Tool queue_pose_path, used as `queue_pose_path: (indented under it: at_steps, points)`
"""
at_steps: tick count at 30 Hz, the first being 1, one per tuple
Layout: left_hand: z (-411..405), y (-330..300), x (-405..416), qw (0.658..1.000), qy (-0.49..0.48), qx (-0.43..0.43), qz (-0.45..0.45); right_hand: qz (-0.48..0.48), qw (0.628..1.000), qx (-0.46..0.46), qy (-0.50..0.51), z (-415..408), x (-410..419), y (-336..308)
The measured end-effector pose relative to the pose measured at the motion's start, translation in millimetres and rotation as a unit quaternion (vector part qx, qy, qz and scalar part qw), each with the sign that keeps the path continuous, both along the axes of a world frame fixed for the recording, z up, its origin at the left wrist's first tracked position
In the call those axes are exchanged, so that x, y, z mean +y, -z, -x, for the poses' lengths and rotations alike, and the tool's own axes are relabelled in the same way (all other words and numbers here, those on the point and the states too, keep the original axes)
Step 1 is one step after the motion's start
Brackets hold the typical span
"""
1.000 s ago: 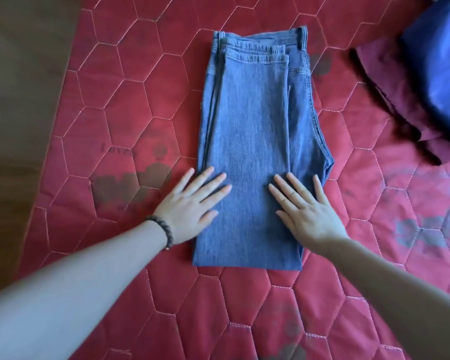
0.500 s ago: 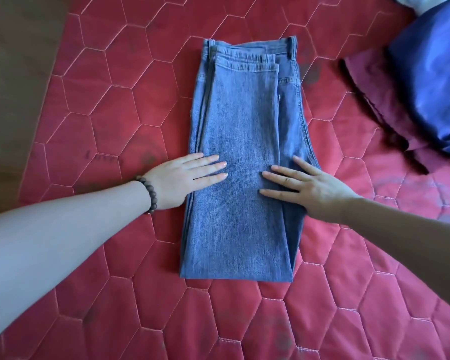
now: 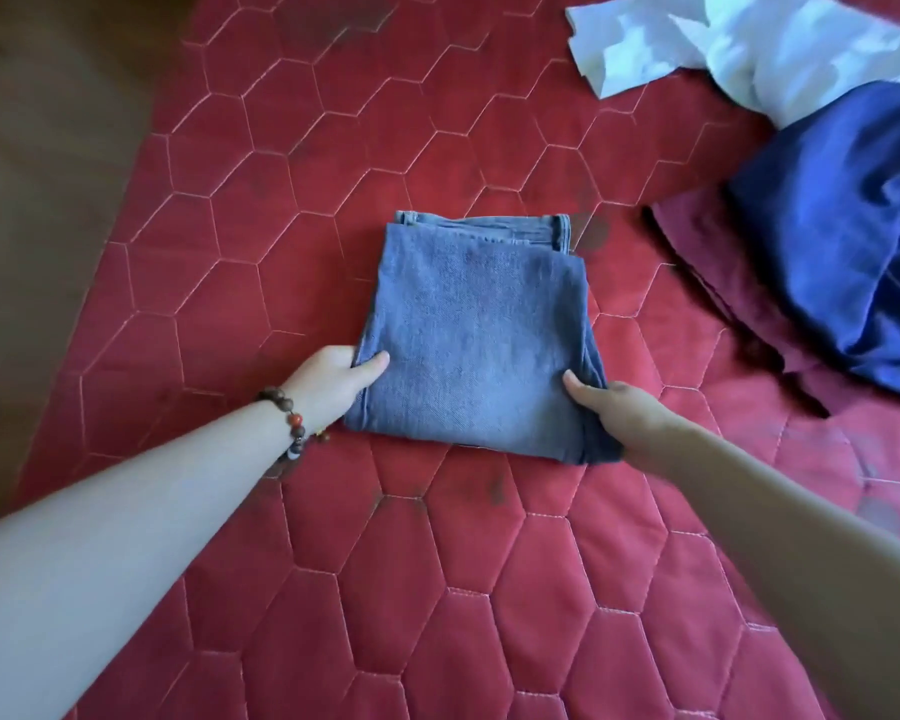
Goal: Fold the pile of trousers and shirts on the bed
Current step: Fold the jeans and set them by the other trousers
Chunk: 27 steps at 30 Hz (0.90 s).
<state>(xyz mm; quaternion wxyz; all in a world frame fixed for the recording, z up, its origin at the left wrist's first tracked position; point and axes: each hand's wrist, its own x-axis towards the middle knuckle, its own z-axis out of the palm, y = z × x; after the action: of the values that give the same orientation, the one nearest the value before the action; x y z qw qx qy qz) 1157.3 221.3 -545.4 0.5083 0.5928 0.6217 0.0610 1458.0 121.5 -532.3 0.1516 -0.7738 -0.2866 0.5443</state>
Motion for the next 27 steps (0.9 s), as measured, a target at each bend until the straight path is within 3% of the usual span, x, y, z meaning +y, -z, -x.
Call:
queue_pose_path:
  at_steps: [4, 10, 13, 18, 24, 27]
  points:
    - [-11, -10, -18, 0.993, 0.005, 0.033, -0.111, -0.037, 0.998, -0.042, 0.015, 8, -9, 0]
    - [-13, -16, -54, 0.965, -0.052, -0.014, -0.258, -0.24, 0.958, -0.143, 0.069, 19, -26, -3]
    - [-21, -7, -62, 0.967, -0.096, 0.029, -0.234, -0.202, 0.963, -0.162, 0.077, 28, -21, 6]
    - [-27, -5, -53, 0.974, -0.121, 0.084, -0.172, -0.11, 0.972, -0.206, 0.009, 23, -13, 15]
    - [-37, -20, 0, 0.983, -0.141, 0.003, -0.114, -0.188, 0.958, -0.211, -0.041, 10, 24, 0]
    - [-46, -18, 10, 0.966, -0.15, -0.011, -0.21, -0.264, 0.942, -0.203, -0.049, 13, 46, -5]
